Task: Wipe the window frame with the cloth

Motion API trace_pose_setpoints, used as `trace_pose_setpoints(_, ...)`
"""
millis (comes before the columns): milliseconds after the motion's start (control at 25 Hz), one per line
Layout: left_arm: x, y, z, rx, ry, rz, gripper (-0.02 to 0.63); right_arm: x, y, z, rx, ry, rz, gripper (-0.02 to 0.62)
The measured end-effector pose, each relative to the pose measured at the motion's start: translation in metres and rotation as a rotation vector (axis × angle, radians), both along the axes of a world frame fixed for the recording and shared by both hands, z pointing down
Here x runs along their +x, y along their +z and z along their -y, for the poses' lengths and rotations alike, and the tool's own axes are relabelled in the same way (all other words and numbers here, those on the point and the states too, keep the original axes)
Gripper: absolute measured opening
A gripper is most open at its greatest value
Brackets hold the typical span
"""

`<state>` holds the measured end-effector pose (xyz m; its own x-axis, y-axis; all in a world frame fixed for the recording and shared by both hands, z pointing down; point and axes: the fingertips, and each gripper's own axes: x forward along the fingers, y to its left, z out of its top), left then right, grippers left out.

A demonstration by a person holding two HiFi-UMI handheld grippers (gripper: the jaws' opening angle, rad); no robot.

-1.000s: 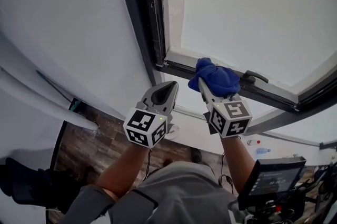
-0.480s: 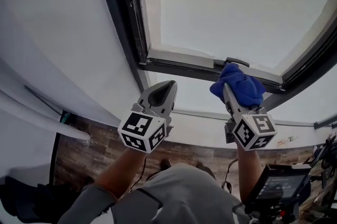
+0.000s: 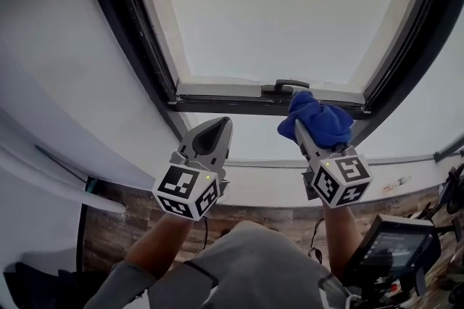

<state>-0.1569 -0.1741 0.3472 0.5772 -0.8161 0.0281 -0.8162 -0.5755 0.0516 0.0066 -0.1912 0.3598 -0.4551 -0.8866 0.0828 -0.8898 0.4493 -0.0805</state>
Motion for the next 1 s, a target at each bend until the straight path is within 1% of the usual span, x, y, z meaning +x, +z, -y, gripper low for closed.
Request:
trace_pose_setpoints(160,0.018,0.0,-0.006,-0.028,0.014,-0.023,0.005,0.014,-0.006,-0.006,0.01,-0.006,0.014,0.153)
trace_pose_setpoints(280,0.024,0.001,-0.011,-0.039,0.013,-0.024,0.005,0.02,-0.008,-0.011,0.012,-0.012,0.02,0.153)
trace_pose_setpoints(520,0.031,0.002,-0.018,-0.025,-0.002,0.01,0.005,0.023,-0.006,-0.017,0.01,-0.019,0.022,0.153)
trace_pose_setpoints(1000,0.031,-0.003,-0.012,-0.005,-0.037,0.015,0.005,0.024,-0.002,-0.014,-0.005,-0.023,0.022,0.153)
